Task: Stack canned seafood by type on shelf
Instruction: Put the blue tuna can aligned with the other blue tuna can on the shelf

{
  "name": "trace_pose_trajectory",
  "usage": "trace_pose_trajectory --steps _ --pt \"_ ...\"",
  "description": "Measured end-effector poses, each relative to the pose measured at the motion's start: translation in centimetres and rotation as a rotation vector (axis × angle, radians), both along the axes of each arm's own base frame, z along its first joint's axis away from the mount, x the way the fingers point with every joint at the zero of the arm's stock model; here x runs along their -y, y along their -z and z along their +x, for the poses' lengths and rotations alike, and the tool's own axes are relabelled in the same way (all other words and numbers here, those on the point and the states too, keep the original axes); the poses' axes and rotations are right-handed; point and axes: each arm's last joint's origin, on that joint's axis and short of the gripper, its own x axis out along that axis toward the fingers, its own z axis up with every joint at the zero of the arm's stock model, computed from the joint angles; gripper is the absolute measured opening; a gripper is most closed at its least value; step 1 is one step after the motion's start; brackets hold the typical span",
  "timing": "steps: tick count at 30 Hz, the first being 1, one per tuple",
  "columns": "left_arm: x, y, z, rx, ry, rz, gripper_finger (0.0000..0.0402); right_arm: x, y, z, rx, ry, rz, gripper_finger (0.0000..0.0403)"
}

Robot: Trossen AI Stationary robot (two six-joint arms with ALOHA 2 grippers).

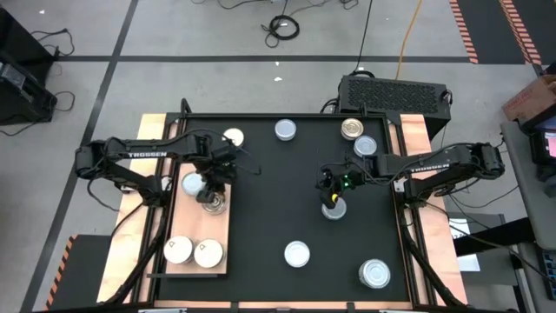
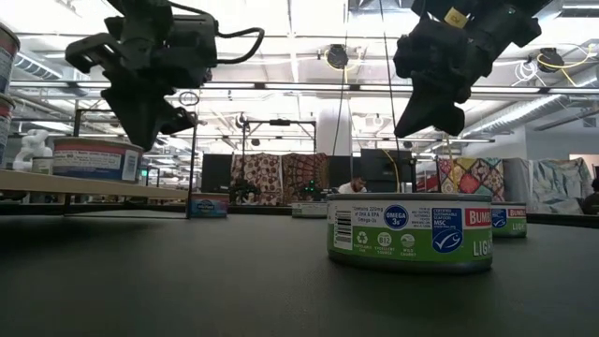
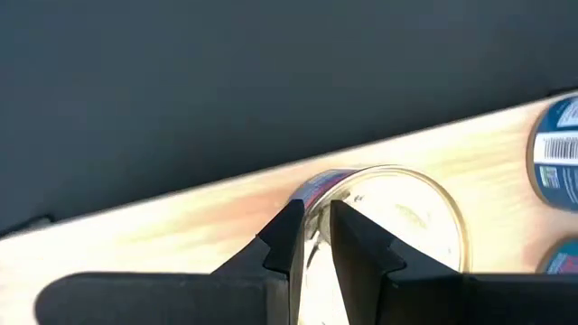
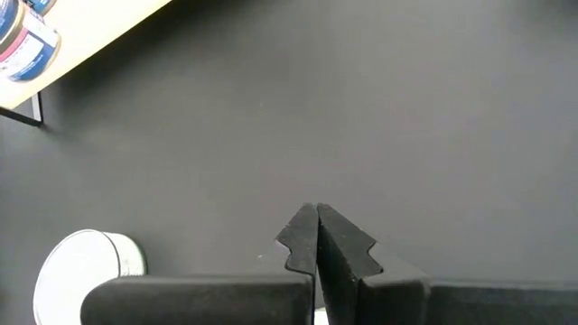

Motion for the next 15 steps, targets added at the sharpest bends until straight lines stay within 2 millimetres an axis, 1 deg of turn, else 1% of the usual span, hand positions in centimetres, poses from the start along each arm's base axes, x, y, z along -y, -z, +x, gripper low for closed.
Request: trace_pose_trajectory --steps 5,11,15 --pt "0.1 0.0 -0.2 -0.020 0.003 -0.004 0.0057 0.0 0.0 0.0 0.000 0.001 0.001 0.0000" --pt "0.4 0.1 -1.0 -0.112 0.003 -0.027 0.0056 0.0 0.0 0.0 0.001 0.013 0.013 0.0000" --pt "1.1 0.2 -1.4 -0.175 0.010 -0.043 0.0056 0.0 0.0 0.0 0.001 0.013 0.014 0.0000"
